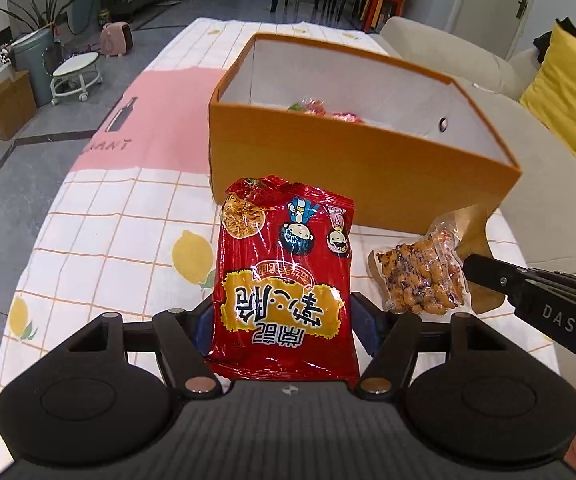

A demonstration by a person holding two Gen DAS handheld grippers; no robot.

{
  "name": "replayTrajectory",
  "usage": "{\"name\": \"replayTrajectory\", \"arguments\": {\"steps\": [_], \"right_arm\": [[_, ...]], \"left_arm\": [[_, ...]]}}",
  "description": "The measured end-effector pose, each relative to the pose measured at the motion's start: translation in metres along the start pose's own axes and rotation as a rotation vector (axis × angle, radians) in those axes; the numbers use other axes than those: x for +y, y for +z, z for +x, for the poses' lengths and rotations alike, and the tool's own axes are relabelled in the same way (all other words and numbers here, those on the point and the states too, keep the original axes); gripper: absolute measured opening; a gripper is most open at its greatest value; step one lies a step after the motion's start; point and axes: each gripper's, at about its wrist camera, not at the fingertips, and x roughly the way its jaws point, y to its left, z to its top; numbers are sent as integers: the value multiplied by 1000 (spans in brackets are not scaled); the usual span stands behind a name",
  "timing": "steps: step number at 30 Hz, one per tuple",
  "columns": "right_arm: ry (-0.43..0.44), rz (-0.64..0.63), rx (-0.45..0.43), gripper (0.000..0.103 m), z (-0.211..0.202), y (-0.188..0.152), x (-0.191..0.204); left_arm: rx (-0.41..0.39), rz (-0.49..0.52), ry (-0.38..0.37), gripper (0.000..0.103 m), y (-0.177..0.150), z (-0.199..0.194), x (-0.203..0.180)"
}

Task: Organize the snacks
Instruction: 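Carry both bags into the orange box and open both tools to release them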

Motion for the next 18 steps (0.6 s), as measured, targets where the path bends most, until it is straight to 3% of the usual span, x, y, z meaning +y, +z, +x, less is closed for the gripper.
{"name": "replayTrajectory", "arguments": {"steps": [18], "right_arm": [[3, -60, -160, 0, -89, 42, 20]], "left_arm": [[-103, 9, -14, 77, 31, -65, -13]]}}
